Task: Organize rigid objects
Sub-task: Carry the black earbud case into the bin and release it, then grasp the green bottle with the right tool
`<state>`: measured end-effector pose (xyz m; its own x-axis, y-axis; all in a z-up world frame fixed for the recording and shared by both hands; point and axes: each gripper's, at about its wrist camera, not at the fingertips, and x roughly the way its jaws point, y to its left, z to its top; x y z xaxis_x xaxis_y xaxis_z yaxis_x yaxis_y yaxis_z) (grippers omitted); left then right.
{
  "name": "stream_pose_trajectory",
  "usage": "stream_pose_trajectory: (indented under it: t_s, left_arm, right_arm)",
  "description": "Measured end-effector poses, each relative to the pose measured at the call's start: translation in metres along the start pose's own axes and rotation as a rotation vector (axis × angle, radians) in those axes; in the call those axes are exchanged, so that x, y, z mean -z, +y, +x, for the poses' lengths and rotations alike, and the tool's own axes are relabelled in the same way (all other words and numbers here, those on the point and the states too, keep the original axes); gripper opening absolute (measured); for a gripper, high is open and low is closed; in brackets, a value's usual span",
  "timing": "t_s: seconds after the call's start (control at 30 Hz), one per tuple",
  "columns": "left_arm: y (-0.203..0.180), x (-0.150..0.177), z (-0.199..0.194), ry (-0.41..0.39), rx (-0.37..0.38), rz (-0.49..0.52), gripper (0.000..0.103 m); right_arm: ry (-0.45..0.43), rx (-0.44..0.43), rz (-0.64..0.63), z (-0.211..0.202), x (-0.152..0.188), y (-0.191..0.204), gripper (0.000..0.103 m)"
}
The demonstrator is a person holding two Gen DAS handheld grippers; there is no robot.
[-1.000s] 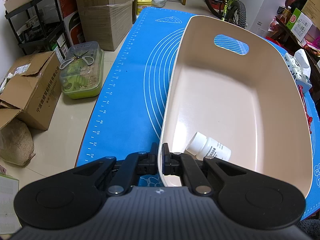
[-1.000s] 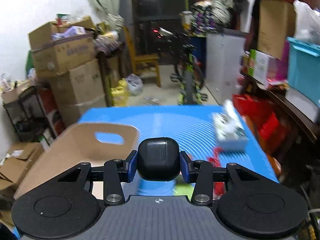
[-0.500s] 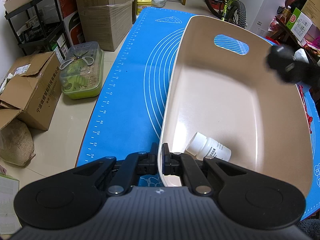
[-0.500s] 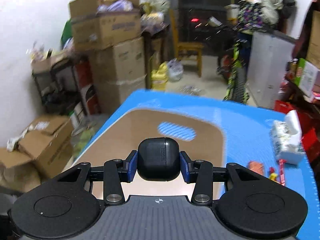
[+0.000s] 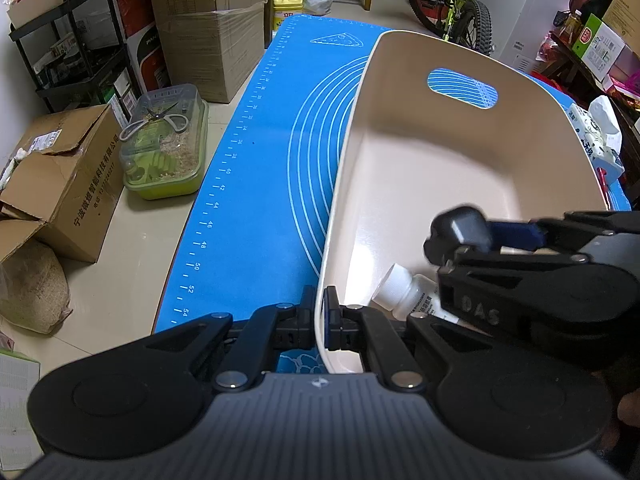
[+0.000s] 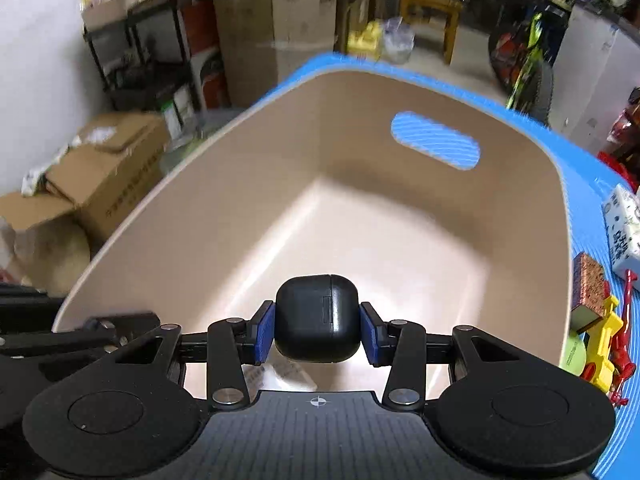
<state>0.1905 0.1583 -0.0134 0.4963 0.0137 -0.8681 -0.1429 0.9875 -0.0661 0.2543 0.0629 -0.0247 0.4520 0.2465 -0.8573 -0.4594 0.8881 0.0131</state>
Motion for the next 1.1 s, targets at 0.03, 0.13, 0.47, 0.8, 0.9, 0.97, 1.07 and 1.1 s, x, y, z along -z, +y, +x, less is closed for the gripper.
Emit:
stream_pose_trajectory:
  t_s: [0.03,0.13,0.47,0.8,0.9,0.97,1.07,1.1]
  left_arm:
    - [0.000,0.000,0.000,0.000,0.000,0.001,0.005]
    - [0.000,0.000,0.000,0.000,0.002,-0.002,0.005]
    - [0.002,-0.001,0.000,0.000,0.001,-0.002,0.005]
    - [0.003,-0.001,0.000,0.001,0.002,-0.003,0.005]
    - [0.003,-0.001,0.000,0.001,0.002,-0.004,0.005]
    - [0.003,-0.001,0.000,0.001,0.002,-0.003,0.005]
    - [0.003,-0.001,0.000,0.001,0.001,-0.003,0.006]
    - [0.003,-0.001,0.000,0.001,0.002,-0.003,0.006]
  right_arm:
    - [0.023,-0.003,-0.002,0.003,0.000,0.000,0.050]
    - [0.022,-0.005,-0.003,0.002,0.000,0.000,0.050]
    - [-0.155,-0.027,0.098,-0.049,0.016,-0.034,0.060]
    - [-0.304,0.066,0.193,-0.104,0.036,-0.108,0.061]
    - [-0.301,0.109,0.223,-0.108,0.048,-0.132,0.061]
    - [-0.288,0.133,0.254,-0.104,0.055,-0.145,0.061]
    - [-0.261,0.142,0.298,-0.094,0.069,-0.161,0.061]
    - [-0.254,0.146,0.303,-0.091,0.076,-0.163,0.061]
